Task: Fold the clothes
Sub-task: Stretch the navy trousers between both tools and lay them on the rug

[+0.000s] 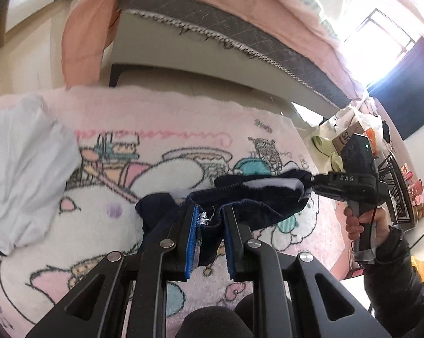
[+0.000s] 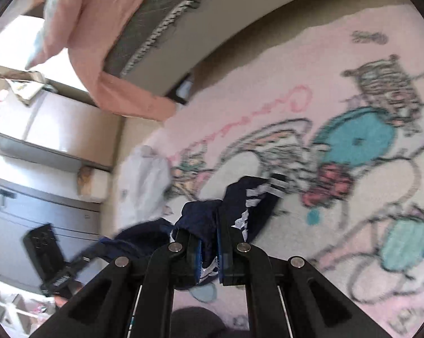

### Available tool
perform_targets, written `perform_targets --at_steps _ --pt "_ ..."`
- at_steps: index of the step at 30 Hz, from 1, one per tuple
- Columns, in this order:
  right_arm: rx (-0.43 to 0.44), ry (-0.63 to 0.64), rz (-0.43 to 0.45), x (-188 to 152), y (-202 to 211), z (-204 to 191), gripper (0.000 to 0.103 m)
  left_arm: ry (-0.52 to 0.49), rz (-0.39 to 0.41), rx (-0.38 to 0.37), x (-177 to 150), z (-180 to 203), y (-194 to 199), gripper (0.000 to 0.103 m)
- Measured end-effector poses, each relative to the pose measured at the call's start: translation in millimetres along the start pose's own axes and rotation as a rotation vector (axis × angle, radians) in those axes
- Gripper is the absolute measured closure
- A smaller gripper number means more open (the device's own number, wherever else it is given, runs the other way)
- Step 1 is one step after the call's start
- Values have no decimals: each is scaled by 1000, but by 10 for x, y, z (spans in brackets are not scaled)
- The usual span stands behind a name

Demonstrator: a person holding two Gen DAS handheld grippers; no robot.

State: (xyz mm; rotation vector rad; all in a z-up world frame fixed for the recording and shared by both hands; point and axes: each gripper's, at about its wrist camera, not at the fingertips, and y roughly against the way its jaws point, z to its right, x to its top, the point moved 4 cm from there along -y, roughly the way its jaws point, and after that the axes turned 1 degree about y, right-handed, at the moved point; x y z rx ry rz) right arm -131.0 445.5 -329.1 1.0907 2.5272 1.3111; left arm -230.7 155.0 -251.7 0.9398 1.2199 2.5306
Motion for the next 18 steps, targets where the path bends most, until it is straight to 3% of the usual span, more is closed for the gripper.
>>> perform_targets --at_steps 5,8,13,18 --pt "-67 -13 -29 -93 222 26 98 -13 8 10 159 122 98 88" --pt "-59 -31 -25 -154 363 43 98 5 10 -43 252 212 209 88" --pt "-41 -82 -5 -221 631 40 98 0 20 -60 309 332 380 88" --pt "-14 -61 21 -250 880 -108 98 3 -80 -136 27 413 231 86"
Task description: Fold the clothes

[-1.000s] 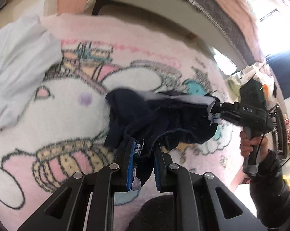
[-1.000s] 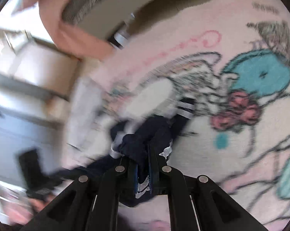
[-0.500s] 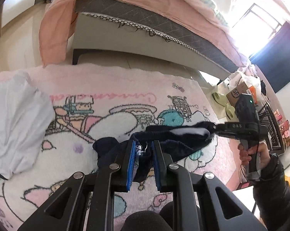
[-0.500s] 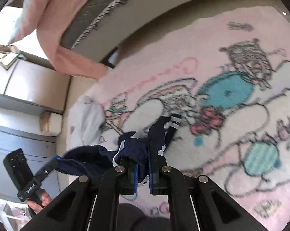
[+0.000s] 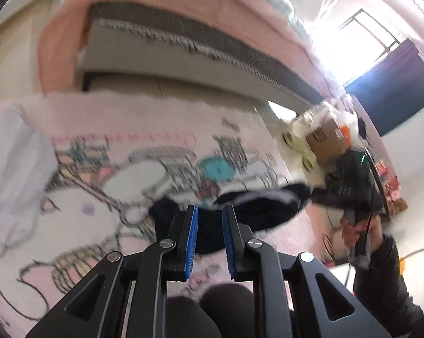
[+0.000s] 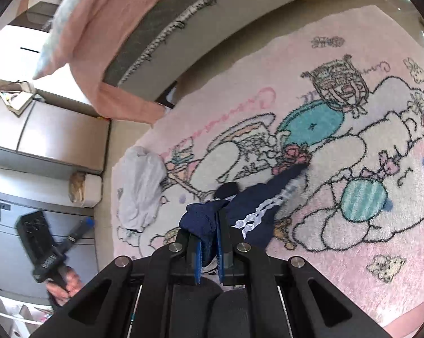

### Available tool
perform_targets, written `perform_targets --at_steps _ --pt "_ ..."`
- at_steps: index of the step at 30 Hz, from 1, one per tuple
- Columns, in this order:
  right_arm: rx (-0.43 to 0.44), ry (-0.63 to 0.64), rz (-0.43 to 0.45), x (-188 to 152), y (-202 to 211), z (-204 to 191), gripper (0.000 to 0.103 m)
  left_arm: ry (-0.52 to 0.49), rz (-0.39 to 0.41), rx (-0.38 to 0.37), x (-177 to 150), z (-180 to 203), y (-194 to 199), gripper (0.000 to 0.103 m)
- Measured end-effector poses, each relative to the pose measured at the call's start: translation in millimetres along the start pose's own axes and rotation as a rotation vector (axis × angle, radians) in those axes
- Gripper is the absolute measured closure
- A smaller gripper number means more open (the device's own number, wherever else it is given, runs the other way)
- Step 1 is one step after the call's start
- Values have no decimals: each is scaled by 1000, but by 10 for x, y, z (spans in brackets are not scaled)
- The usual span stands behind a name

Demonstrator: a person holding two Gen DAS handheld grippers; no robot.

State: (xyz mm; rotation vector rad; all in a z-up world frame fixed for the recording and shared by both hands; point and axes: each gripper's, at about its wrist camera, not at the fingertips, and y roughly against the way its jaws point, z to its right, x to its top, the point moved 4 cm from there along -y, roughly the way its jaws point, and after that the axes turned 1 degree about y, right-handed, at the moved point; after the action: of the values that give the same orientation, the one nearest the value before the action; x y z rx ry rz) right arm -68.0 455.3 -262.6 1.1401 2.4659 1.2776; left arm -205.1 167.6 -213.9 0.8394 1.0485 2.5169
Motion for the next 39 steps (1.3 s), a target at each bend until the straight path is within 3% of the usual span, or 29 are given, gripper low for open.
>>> perform_targets --at_steps 1,3,4,5,7,15,18,24,29,35,39 --pt "-3 10 3 6 37 -39 98 12 -29 -1 -62 -14 -85 83" --pt "-10 35 6 24 98 -130 98 60 -83 7 -174 -68 -277 63" --pt "-10 46 8 35 131 -182 98 92 -107 5 -226 -100 -372 32" --pt "-10 59 9 42 165 -238 98 140 -124 -13 -272 -140 -476 9" --pt "-5 89 11 52 234 -363 98 260 -152 -68 -341 -230 -665 0" --pt "6 187 16 15 460 -789 98 779 -173 -335 -575 -530 -1322 0" --pt "5 211 18 7 515 -889 98 800 -183 -429 -655 -366 -1379 0" --pt "7 200 24 22 586 -900 98 779 -176 -422 -827 -247 -1219 0" --pt "46 165 34 49 656 -911 98 803 -221 -363 -1010 -263 -1249 0" --pt "59 173 43 21 708 -1052 98 795 -204 -386 -998 -142 -1370 0" --pt "82 187 50 12 751 -1184 98 808 -187 -446 -980 -47 -1443 0"
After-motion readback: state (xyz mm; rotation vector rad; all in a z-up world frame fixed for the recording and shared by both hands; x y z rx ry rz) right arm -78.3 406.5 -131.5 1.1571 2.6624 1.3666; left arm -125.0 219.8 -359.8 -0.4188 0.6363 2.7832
